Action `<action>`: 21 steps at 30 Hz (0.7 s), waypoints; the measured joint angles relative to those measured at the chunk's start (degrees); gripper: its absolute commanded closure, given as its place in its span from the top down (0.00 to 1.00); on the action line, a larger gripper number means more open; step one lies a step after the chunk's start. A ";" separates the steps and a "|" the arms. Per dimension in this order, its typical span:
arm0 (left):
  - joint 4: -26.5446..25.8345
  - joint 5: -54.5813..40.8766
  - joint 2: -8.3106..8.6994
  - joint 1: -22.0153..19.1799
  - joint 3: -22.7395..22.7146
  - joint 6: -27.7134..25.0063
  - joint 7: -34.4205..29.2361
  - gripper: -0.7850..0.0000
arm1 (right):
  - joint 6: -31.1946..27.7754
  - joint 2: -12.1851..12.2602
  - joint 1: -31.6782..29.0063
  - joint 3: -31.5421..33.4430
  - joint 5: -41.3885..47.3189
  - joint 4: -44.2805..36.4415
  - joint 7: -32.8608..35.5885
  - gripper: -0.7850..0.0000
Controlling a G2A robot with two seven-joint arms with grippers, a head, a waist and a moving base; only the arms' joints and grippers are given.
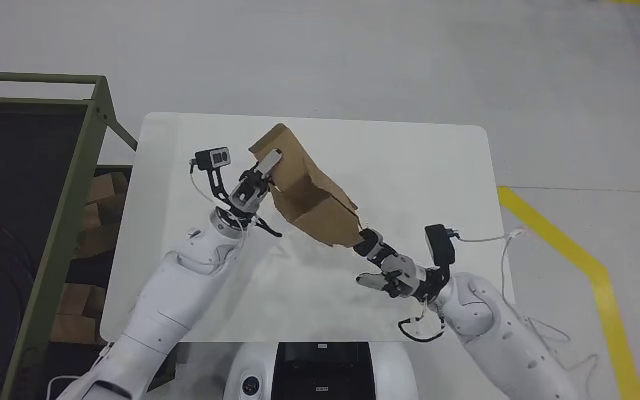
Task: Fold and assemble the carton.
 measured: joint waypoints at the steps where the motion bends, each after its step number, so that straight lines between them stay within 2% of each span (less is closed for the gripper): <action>1: 0.18 -0.56 -0.08 -0.11 0.02 0.35 -0.22 0.00 | 0.00 -0.12 0.18 -0.36 -0.20 -0.08 -0.83 0.80; 3: 0.39 -1.38 -0.22 -0.21 0.11 0.68 -0.49 0.00 | 0.00 -0.27 0.41 -0.99 -0.41 -0.13 -2.21 0.83; 4: 0.48 -1.95 -0.32 -0.27 0.19 0.83 -0.68 0.00 | 0.00 -0.38 0.54 -1.41 -0.39 -0.04 -3.37 0.78; 9: 0.99 -2.56 -0.69 -0.52 0.13 0.89 -1.16 0.00 | 0.00 -0.84 1.66 -3.53 -0.52 1.06 -7.55 0.69; 11: 0.97 -2.94 -0.84 -0.49 0.11 0.83 -1.30 0.00 | 0.00 -1.00 2.44 -4.58 -0.65 1.89 -8.59 0.71; 14: 0.92 -3.90 -1.02 -0.39 0.05 1.12 -1.78 0.00 | 0.00 -1.20 3.57 -6.05 -0.75 2.81 -9.88 0.60; 21: 1.29 -8.21 -1.34 -0.54 -0.16 2.29 -4.69 0.00 | 0.00 -1.66 6.01 -9.05 -1.31 4.87 -12.75 0.55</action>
